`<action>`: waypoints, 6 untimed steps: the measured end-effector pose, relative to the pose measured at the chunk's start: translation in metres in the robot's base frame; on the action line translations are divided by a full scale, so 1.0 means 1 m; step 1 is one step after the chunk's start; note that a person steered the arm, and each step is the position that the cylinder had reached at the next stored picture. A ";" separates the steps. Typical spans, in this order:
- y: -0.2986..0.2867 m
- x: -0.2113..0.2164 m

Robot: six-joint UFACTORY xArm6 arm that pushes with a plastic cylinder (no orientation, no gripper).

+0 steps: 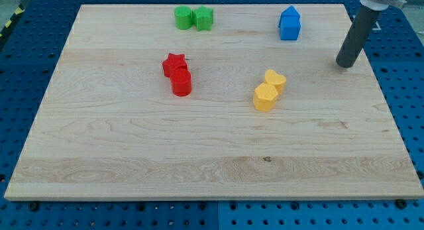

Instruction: Point at yellow hexagon

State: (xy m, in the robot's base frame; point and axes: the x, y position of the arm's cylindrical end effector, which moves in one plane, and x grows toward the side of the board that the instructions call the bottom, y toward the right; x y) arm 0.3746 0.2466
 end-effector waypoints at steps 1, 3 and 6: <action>0.000 0.000; -0.009 0.051; -0.105 0.102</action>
